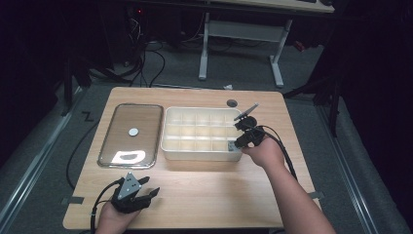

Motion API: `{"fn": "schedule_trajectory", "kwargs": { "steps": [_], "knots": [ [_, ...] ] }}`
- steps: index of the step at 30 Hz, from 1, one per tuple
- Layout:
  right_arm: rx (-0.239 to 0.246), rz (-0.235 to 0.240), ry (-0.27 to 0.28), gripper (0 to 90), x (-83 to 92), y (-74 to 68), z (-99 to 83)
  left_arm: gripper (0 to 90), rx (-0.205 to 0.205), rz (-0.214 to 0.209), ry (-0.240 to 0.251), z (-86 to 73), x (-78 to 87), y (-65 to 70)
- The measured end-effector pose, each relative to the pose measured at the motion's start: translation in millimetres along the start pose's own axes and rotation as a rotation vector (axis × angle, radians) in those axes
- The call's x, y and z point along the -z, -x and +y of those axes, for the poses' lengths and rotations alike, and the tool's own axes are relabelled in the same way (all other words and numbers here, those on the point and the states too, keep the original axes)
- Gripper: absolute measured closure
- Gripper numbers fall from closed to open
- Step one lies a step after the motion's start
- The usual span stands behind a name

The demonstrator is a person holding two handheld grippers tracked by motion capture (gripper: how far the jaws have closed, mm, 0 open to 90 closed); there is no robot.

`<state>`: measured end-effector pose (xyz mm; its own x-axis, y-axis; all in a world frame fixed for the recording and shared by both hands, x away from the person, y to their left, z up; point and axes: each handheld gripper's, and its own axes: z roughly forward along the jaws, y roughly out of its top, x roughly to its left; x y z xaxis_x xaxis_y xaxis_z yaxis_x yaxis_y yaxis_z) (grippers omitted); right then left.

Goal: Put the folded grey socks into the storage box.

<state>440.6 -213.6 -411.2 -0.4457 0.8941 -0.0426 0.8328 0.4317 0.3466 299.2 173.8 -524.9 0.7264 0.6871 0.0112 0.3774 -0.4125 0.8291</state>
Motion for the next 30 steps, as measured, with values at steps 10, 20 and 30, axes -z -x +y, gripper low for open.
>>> {"fn": "schedule_trajectory", "kwargs": {
  "steps": [10,20,30],
  "knots": [
    [0.009,0.021,0.173,64.1,13.7,-11.9,-40.0,45.0,-0.003,0.004,-0.009,0.3,-1.5,1.6],
    [0.003,0.051,0.32,60.3,4.6,-35.9,-83.1,45.1,0.016,0.001,-0.013,0.9,-1.3,2.0],
    [-0.028,0.044,0.437,57.6,-27.4,-54.1,-129.5,44.8,0.007,0.006,-0.012,0.1,-2.4,2.4]
  ]
}}
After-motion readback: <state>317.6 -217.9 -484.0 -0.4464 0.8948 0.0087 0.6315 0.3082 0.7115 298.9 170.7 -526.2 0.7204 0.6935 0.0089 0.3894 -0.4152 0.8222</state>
